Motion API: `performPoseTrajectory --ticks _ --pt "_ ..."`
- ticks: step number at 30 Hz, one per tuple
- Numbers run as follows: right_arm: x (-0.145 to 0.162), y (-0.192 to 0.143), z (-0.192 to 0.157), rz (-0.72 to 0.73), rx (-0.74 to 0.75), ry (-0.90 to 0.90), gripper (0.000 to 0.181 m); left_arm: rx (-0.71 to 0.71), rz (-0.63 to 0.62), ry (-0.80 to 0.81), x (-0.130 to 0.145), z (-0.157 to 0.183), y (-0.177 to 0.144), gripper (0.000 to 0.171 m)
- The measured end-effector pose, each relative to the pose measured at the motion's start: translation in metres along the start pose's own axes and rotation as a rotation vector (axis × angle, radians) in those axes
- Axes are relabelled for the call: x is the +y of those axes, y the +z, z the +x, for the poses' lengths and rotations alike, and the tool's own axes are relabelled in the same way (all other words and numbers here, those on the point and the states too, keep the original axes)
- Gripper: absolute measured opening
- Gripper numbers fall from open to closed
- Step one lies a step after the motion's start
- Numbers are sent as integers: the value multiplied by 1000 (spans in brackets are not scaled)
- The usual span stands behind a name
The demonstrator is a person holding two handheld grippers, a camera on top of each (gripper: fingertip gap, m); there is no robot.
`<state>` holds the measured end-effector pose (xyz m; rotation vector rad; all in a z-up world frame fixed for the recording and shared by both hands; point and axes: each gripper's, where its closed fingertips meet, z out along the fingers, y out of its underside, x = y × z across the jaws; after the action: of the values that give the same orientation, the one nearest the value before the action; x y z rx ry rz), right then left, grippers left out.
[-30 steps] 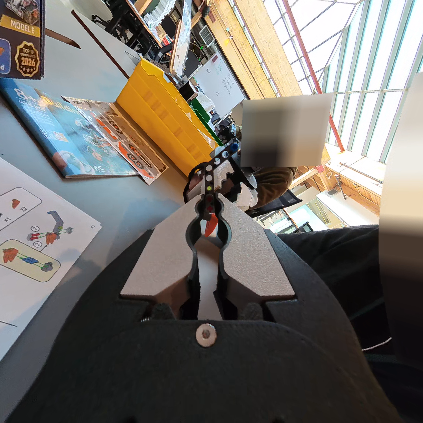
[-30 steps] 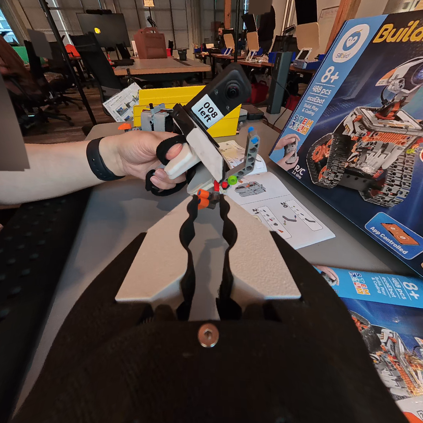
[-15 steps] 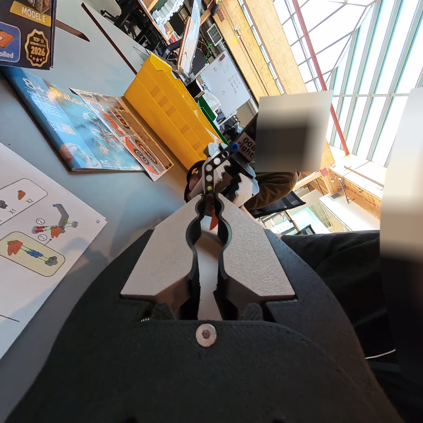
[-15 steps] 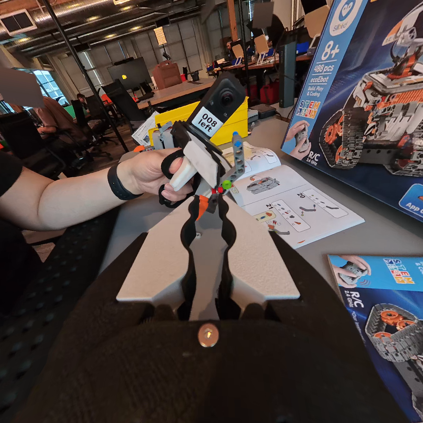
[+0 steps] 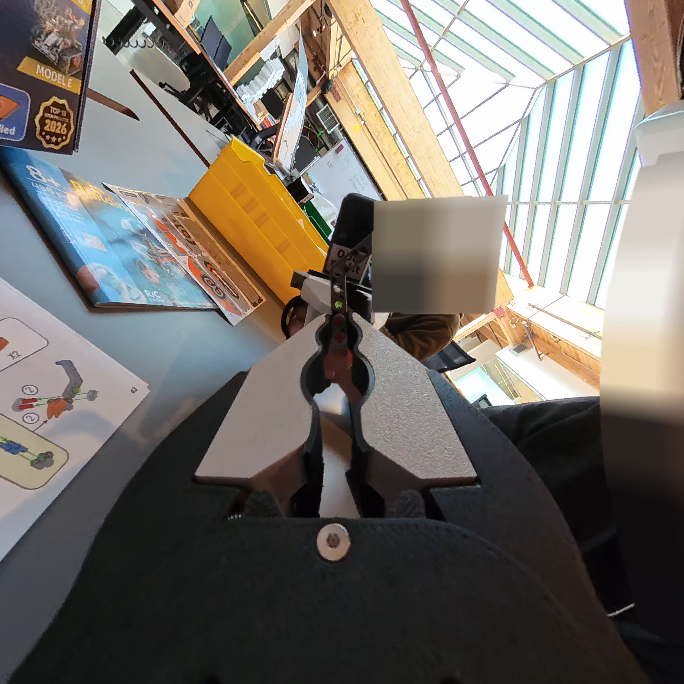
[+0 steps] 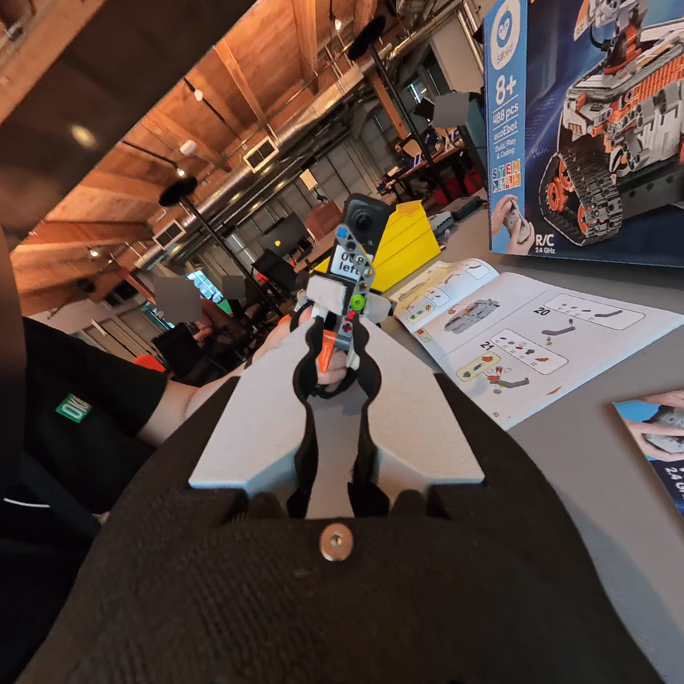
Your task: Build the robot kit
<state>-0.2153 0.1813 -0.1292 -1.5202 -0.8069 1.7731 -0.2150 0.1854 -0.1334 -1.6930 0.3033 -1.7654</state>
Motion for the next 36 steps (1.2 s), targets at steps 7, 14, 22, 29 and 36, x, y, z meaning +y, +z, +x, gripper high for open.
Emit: performPoseTrajectory --ticks 7,14,22,29,36 --pt "3 -1 5 -25 18 10 0 -39 -47 -13 13 -10 10 4" --pt "18 -29 50 -215 328 -99 2 -96 -38 -8 8 -19 2 5" --pt "84 -54 23 -780 264 -628 7 -93 -22 3 1 -13 -5 5" --pt "110 -56 28 -833 222 -355 27 -72 -28 -2 1 -6 -6 5" --pt "123 -46 24 -822 126 -211 7 -65 -51 -6 4 -5 -4 5"
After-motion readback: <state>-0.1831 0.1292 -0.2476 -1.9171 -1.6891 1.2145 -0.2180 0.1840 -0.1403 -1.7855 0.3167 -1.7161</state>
